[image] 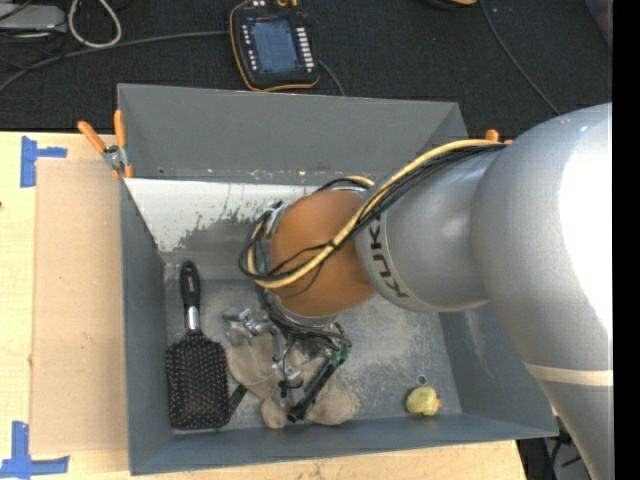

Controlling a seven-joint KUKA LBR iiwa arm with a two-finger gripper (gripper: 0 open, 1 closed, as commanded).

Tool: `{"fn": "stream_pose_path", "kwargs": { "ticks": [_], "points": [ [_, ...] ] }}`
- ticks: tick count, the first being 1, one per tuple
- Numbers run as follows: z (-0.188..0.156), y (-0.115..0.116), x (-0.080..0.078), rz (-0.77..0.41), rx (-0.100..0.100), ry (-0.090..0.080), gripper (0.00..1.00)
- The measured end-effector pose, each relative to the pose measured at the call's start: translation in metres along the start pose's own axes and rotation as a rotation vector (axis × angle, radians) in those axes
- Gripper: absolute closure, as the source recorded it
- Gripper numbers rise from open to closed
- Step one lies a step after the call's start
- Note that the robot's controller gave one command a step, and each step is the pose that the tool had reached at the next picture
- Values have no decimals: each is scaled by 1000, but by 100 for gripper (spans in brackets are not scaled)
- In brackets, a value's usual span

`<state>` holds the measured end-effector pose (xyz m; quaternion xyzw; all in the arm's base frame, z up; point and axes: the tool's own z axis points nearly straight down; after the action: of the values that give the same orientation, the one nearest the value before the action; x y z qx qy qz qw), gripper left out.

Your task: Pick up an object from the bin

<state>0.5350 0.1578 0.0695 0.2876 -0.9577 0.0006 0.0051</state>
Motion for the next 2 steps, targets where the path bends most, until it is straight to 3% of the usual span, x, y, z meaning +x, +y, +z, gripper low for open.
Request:
{"fn": "stream_pose_path", "kwargs": {
  "ticks": [1, 2],
  "points": [
    [-4, 10, 31, 451, -1, -24, 100],
    [-4, 10, 31, 451, -1, -24, 100]
  ]
}}
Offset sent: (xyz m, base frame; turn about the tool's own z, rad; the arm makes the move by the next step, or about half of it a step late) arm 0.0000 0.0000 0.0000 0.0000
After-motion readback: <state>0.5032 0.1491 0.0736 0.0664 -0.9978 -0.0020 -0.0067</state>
